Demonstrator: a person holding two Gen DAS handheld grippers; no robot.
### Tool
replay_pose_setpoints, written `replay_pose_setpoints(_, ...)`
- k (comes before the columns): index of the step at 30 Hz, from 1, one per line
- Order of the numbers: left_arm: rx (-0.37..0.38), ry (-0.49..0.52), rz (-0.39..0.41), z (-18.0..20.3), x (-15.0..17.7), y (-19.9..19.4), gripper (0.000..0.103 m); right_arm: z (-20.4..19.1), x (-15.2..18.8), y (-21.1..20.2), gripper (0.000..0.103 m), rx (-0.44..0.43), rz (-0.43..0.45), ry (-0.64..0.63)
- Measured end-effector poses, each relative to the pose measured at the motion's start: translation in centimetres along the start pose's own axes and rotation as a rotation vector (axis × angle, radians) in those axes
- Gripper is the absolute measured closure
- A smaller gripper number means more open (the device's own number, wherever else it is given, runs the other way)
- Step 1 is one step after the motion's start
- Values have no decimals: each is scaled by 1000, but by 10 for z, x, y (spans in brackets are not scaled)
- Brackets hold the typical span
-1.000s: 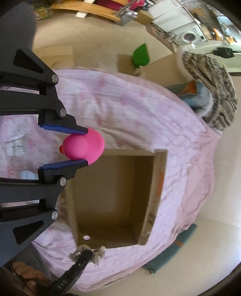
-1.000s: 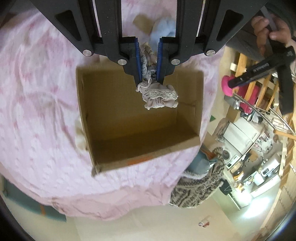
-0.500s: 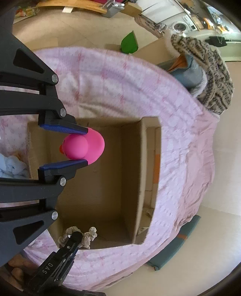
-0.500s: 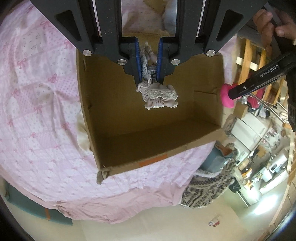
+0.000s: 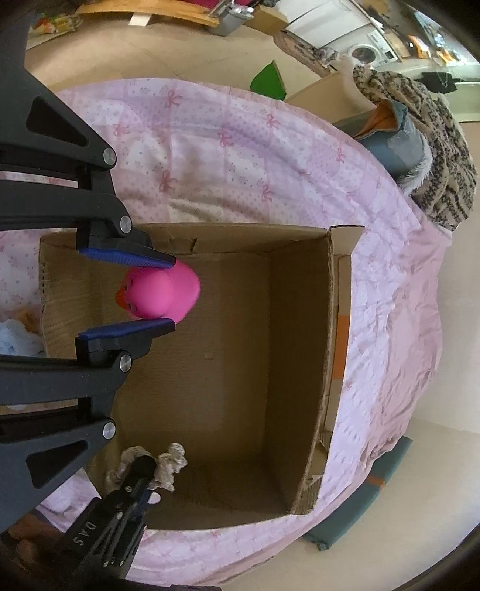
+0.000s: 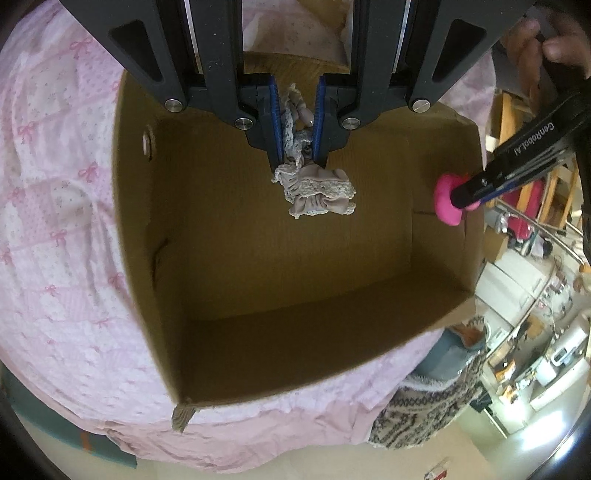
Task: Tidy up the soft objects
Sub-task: 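Carry the duck and scrunchie into the box and open both tools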
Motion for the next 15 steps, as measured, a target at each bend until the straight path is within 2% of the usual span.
replay_pose_setpoints(4, 13, 11, 8, 2, 2, 1, 78, -3, 11, 10, 87, 7, -46, 4)
replay_pose_setpoints(15, 11, 37, 19, 5, 5, 1, 78, -8, 7, 12, 87, 49, -50, -21)
Point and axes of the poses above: each gripper's, at about its wrist camera, not at the fingertips, and y roughly the way its jaws point, z to its right, x to its underside, the point moved 5 cm from there along y, roughly the way its jaws point, and after that the axes turned 10 degrees about -y, right-handed, at the moved point
